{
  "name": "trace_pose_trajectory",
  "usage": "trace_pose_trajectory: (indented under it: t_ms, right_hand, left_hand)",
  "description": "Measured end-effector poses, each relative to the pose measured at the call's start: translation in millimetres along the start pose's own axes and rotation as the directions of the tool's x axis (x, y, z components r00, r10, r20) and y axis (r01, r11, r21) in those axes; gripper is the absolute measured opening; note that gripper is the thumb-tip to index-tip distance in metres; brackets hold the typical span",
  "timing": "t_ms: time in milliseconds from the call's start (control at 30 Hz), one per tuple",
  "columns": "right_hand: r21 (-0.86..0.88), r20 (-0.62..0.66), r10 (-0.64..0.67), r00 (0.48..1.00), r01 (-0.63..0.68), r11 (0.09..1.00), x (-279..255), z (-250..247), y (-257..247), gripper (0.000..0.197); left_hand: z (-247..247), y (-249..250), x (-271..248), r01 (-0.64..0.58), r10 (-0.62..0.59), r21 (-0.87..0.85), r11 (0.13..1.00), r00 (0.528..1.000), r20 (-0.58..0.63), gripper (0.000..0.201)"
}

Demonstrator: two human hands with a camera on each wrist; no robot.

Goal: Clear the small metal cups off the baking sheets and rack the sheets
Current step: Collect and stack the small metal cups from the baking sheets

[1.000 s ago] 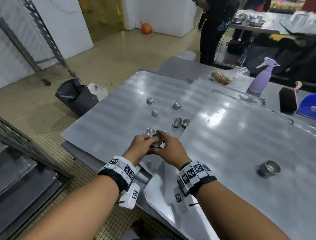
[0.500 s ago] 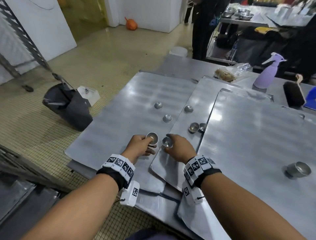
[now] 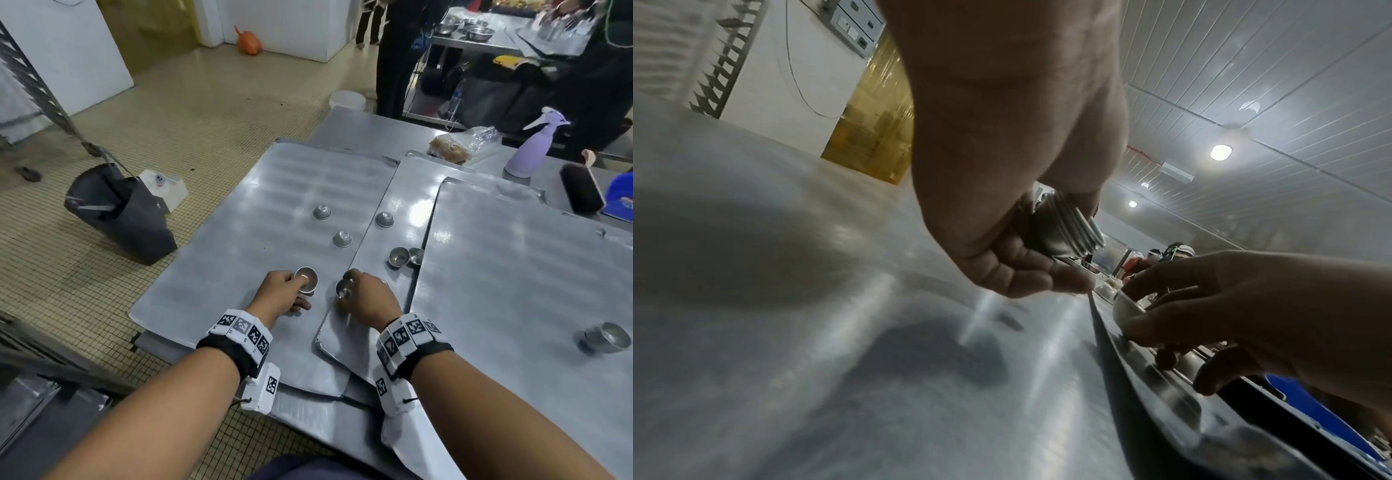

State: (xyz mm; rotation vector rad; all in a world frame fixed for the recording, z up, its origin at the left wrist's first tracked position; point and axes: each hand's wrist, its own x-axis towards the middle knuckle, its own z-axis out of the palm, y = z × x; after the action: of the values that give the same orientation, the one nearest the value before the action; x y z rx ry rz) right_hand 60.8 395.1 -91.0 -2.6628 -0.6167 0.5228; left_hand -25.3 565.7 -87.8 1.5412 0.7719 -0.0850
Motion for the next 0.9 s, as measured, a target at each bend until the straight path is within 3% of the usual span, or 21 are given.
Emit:
trace_pose_trajectory:
  t_ms: [133, 267, 467, 567, 667, 800, 900]
  right_hand:
    - [0.082, -0.031, 0.002, 1.000, 0.000, 0.997, -8, -3, -7, 0.047]
    - [0.200, -0.108, -0.046, 0.993, 0.067, 0.978, -14, -6, -17, 0.051]
    - [0.271, -0.183, -0.127, 0.975, 0.174, 0.947, -16, -9, -30, 0.054]
    - [0.242, -0.176, -0.159, 0.971, 0.200, 0.950, -18, -9, -35, 0.054]
    - [0.237, -0.177, -0.161, 0.971, 0.201, 0.950, -20, -9, -33, 0.053]
    - [0.213, -0.108, -0.178, 0.978, 0.198, 0.957, -19, -7, -18, 0.072]
    - [0.148, -0.127, -0.122, 0.984, 0.141, 0.979, -17, -13, 1, 0.064]
  left_hand:
    - [2, -1, 4, -0.005, 0.005, -0.033, 0.999, 1.000, -0.007, 0.017]
    - [4, -2, 7, 0.037, -0.043, -0.177, 0.984, 0.999, -0.026, 0.013]
    - [11, 2, 3, 0.064, -0.059, -0.384, 0.921, 0.998, 0.023, 0.038]
    - [20, 2, 1, 0.052, -0.011, -0.372, 0.927, 0.994, 0.111, 0.047]
    - [27, 5, -4, 0.042, 0.010, -0.343, 0.938, 0.989, 0.148, 0.031]
    - [25, 5, -2, 0.034, -0.006, -0.262, 0.964, 0.994, 0.108, 0.021]
    - [24, 5, 4, 0.018, -0.012, -0.204, 0.979, 1.000, 0.028, 0.014]
